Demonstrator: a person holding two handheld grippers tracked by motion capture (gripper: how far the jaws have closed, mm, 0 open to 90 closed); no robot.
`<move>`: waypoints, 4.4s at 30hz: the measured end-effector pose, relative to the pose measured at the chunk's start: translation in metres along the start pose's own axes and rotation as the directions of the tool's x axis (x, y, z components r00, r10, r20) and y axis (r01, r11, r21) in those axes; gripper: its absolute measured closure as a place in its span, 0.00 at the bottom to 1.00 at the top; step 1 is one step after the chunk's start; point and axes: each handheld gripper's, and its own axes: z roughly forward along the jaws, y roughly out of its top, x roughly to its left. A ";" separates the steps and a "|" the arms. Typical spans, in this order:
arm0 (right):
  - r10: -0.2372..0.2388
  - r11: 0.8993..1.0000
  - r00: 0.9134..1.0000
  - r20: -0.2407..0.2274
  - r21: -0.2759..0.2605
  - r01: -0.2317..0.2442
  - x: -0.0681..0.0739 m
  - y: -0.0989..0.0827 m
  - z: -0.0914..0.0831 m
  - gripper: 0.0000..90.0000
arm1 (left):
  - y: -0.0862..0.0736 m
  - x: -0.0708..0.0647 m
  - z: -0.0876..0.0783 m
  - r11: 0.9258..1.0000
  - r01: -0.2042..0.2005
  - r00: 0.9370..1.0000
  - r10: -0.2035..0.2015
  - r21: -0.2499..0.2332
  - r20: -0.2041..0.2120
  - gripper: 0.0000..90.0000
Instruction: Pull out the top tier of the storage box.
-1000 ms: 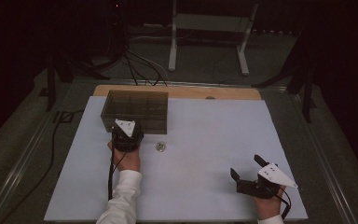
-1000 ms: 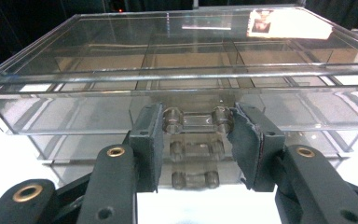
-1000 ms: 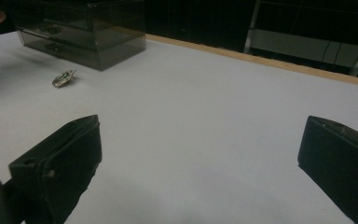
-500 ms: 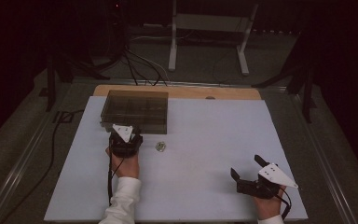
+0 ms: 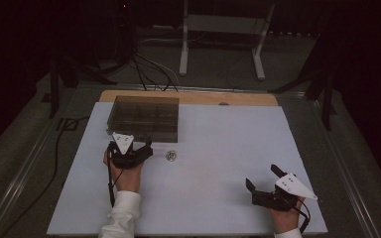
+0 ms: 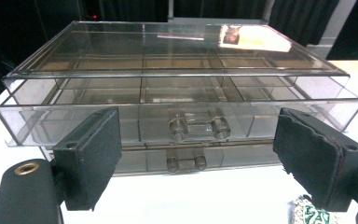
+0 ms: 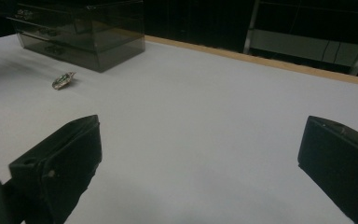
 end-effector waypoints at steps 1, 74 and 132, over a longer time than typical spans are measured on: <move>0.000 1.000 1.000 0.000 0.000 0.000 0.000 0.000 0.000 0.00 | 0.000 0.001 -0.001 1.000 -0.002 1.000 0.002 0.001 0.004 0.17; 0.008 1.000 1.000 -0.004 0.004 -0.008 0.000 -0.001 0.000 0.00 | 0.069 0.032 0.007 0.913 -0.372 0.848 0.261 0.168 0.460 0.04; 0.009 1.000 1.000 -0.005 0.004 -0.009 0.000 -0.001 0.001 0.00 | 0.064 0.031 0.045 0.761 -0.598 0.747 0.416 0.251 0.518 0.55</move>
